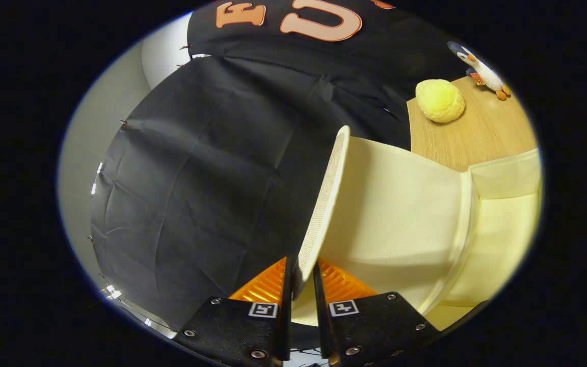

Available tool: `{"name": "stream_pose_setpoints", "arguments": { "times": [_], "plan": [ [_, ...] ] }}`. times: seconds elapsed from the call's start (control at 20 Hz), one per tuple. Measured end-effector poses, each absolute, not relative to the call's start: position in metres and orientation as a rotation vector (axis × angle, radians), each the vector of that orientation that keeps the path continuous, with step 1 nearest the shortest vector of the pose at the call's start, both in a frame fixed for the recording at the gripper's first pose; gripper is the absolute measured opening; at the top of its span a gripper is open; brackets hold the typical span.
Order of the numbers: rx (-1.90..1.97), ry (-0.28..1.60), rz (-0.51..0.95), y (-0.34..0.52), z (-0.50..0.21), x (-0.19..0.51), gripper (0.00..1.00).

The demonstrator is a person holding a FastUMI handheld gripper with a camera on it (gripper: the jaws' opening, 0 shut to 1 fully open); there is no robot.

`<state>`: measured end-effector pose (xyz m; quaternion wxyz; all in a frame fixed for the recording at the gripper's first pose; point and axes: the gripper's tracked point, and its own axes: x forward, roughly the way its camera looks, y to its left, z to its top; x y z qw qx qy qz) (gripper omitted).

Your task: Open the storage box then place both shoes into the box .Put the left shoe in first, then the right shoe, with the right side of both shoes facing outward in a uniform manner.

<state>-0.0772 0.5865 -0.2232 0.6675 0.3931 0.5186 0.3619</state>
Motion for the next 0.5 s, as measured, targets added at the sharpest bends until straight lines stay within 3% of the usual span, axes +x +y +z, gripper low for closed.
{"name": "stream_pose_setpoints", "arguments": {
  "times": [0.25,0.5],
  "plan": [
    [0.768,1.193,0.812,0.588,-0.243,-0.087,0.76],
    [0.691,1.127,0.733,0.517,-0.258,-0.078,0.89]
  ]
}}
